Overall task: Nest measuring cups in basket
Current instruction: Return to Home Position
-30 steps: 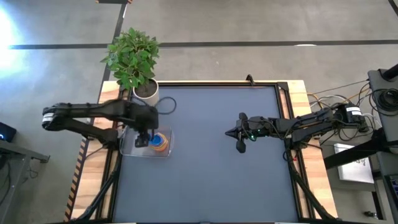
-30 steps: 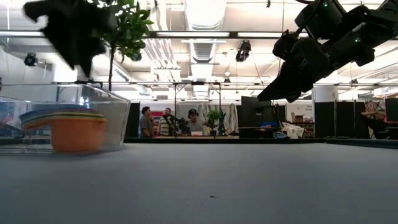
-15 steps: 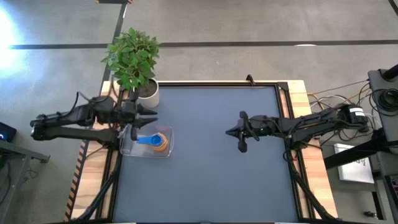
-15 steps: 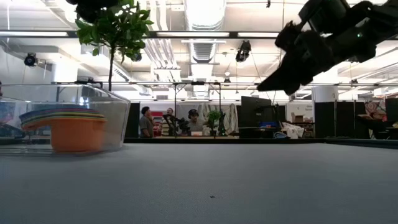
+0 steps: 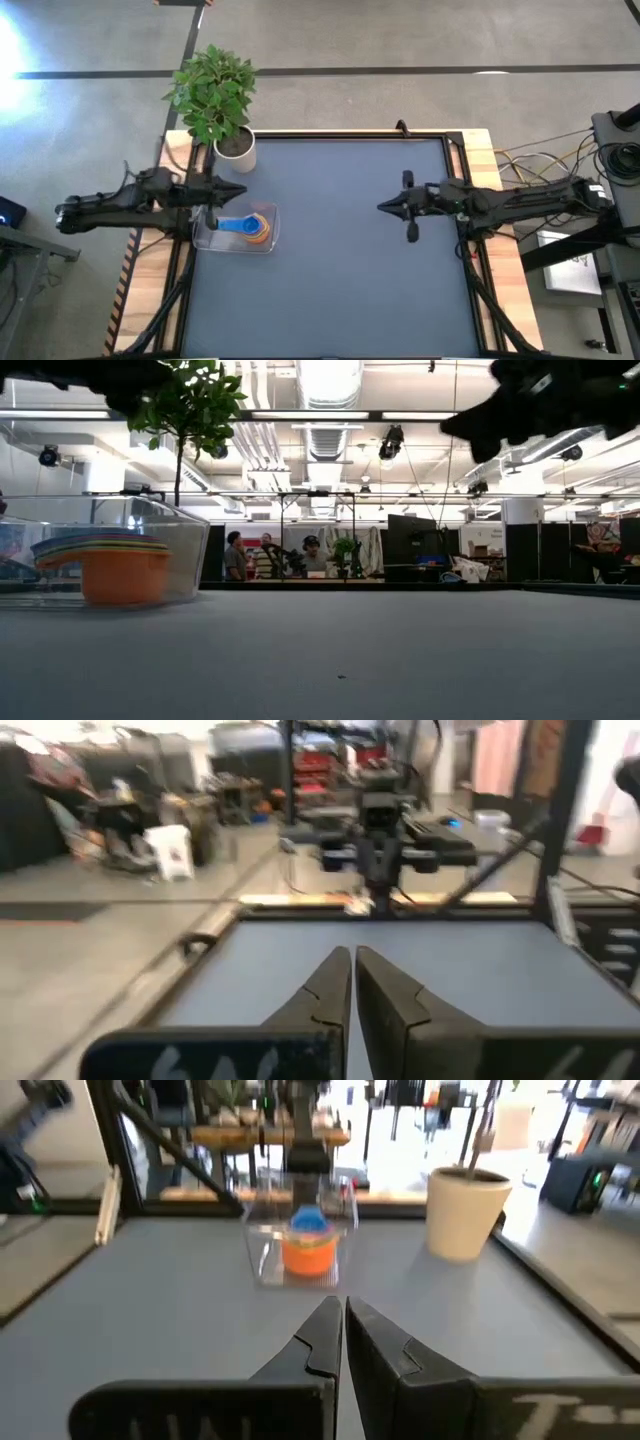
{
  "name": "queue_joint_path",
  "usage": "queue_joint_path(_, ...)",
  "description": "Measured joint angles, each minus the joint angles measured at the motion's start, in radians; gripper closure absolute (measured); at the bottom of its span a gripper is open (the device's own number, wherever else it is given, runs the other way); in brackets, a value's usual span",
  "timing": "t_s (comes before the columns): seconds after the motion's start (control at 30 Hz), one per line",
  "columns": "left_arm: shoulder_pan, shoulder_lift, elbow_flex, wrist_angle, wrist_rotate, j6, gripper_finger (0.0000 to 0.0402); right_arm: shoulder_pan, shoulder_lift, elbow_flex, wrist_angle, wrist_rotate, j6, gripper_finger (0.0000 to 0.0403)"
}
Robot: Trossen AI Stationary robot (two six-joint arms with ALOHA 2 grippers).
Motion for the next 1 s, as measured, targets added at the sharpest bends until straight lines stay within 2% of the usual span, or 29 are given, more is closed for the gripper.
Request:
queue_joint_path(0.17,0.000,-0.176,0.009,-0.027,-0.053,0.005,0.0401,0.000,-0.225,-0.095,0.007,0.000,-0.002,0.0394)
queue_joint_path(0.37,0.000,-0.350,-0.129,0.030,-0.052,-0.043,0.0401,0.000,-0.463,-0.227,0.052,0.009,-0.028,0.0394)
queue_joint_path(0.6,0.000,-0.323,-0.332,0.250,-0.050,-0.041,0.0401,-0.002,-0.680,-0.306,0.061,0.011,-0.043,0.0394)
queue_joint_path(0.7,0.000,-0.335,-0.409,0.317,-0.043,-0.052,0.0402,-0.002,-0.739,-0.330,0.018,0.015,-0.047,0.0394)
queue_joint_path(0.8,0.000,-0.351,-0.469,0.329,-0.042,-0.088,0.0402,-0.002,-0.736,-0.330,-0.043,0.022,-0.037,0.0394)
queue_joint_path(1.0,0.000,-0.345,-0.467,0.281,-0.040,-0.118,0.0402,-0.002,-0.717,-0.331,-0.185,0.034,-0.004,0.0394)
